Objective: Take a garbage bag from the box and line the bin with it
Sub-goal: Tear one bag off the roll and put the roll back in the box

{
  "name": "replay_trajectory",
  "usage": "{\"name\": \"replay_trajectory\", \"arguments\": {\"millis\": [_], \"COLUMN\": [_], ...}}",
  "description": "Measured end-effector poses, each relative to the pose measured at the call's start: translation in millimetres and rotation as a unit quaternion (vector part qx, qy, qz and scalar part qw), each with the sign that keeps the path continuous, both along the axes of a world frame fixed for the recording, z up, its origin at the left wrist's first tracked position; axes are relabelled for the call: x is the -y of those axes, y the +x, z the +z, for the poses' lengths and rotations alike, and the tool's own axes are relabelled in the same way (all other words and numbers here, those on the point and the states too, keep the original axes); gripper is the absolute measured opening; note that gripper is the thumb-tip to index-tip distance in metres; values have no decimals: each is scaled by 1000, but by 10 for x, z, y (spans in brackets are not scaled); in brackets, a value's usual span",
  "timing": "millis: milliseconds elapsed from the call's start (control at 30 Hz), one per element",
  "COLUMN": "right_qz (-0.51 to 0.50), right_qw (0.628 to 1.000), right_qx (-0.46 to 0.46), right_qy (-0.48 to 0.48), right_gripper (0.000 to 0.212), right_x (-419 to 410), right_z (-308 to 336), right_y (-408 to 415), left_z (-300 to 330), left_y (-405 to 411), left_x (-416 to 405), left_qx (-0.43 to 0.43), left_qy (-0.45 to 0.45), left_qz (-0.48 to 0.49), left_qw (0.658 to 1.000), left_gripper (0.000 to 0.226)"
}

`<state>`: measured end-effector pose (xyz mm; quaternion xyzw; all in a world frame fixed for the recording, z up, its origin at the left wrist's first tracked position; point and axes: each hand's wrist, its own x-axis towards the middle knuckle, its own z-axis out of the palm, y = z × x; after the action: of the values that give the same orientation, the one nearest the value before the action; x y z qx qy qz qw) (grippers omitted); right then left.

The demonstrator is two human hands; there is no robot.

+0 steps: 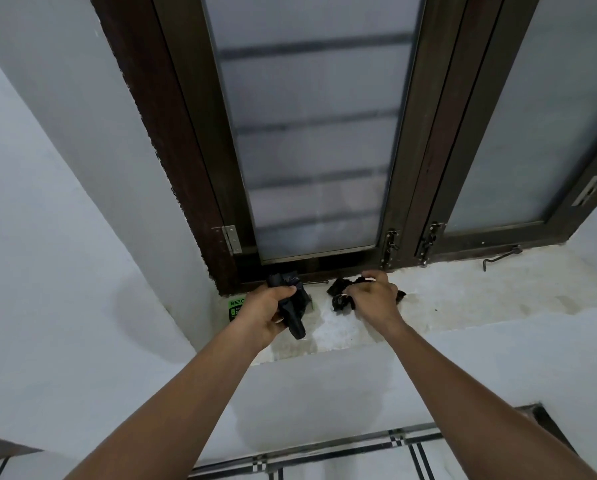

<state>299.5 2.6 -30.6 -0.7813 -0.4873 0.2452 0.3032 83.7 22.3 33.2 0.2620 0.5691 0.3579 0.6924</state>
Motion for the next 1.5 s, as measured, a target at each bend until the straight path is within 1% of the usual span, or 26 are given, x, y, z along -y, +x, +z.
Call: {"name": "replay_trajectory", "arguments": {"millis": [67, 167, 200, 300, 400, 467, 533, 567, 600, 633, 700, 767, 800, 867, 933, 967, 1000, 1033, 1100, 1133, 1167, 1233, 1267, 1333, 1433, 1500], "right_qz": [-21, -50, -53, -55, -38, 6, 53, 66, 71, 75, 66, 64, 77, 109, 136, 145, 157, 179, 197, 197, 192, 129, 96, 81, 101, 110], "right_qw": [999, 994, 993, 991, 998, 1000, 997, 997, 997, 991, 963, 941, 935, 947, 975, 980, 980, 971, 931, 921, 929, 974, 988, 995, 995, 992], "right_qx": [36, 79, 86, 111, 47, -12, -47, -32, 11, 96, 244, 294, 296, 242, 91, 31, 31, 95, 256, 291, 281, 179, 123, 54, 10, -56], "right_qy": [-31, -63, -61, -45, 4, -1, -21, -23, -36, -49, -97, -158, -179, -181, -152, -134, -120, -124, -170, -167, -145, -50, -8, -6, -14, 14], "right_gripper": [21, 38, 38, 23, 19, 15, 23, 25, 26, 28, 27, 28, 30, 38, 49, 52, 49, 46, 41, 34, 26, 13, 15, 27, 29, 24], "right_x": [-17, -82, -93, -88, -119, -148, -138, -129, -120, -105, -56, -10, -28, -80, -127, -107, -106, -100, -42, -9, 10, 8, 2, 12, 83, 156], "right_z": [50, 89, 103, 179, 226, 260, 326, 350, 375, 400, 515, 667, 713, 819, 920, 954, 953, 955, 874, 844, 838, 845, 859, 860, 840, 848], "right_y": [15, 71, 85, 102, 107, 78, 45, 43, 54, 70, 64, 38, 44, 72, 109, 101, 108, 109, 103, 98, 99, 128, 140, 129, 66, -54], "left_z": [-5, 8, 11, 19, 20, 18, 15, 15, 15, 14, 16, 30, 35, 44, 42, 41, 41, 43, 41, 41, 47, 54, 54, 48, 40, 44], "left_y": [4, 12, 13, 13, 2, -4, -13, -17, -24, -29, -25, -14, -8, -2, -7, -9, -12, -11, -8, -6, -5, -8, -11, -16, -15, -4], "left_x": [0, 12, 18, 31, 39, 46, 54, 58, 61, 69, 78, 93, 99, 111, 117, 122, 126, 137, 156, 163, 170, 171, 174, 178, 173, 169], "left_qx": [0, -2, -1, 3, 2, 0, -2, -1, 0, 1, 6, 9, 9, 10, 10, 10, 11, 13, 19, 21, 22, 22, 22, 25, 39, 27], "left_qy": [-2, -4, -4, -4, -5, -4, -4, -4, -4, -3, -2, -2, -2, -1, 2, 3, 5, 7, 10, 12, 15, 20, 21, 20, 23, 34], "left_qz": [-2, -1, -1, 1, -1, -3, -3, -4, -5, -5, -7, -7, -8, -10, -12, -12, -14, -15, -14, -14, -15, -17, -18, -16, -15, -10], "left_qw": [1000, 1000, 1000, 1000, 1000, 1000, 1000, 1000, 1000, 1000, 1000, 1000, 1000, 1000, 1000, 1000, 1000, 1000, 1000, 1000, 1000, 999, 999, 999, 999, 999], "left_gripper": [25, 35, 39, 41, 39, 35, 33, 31, 30, 28, 28, 31, 31, 31, 30, 30, 29, 28, 27, 28, 30, 31, 31, 31, 28, 26]}}
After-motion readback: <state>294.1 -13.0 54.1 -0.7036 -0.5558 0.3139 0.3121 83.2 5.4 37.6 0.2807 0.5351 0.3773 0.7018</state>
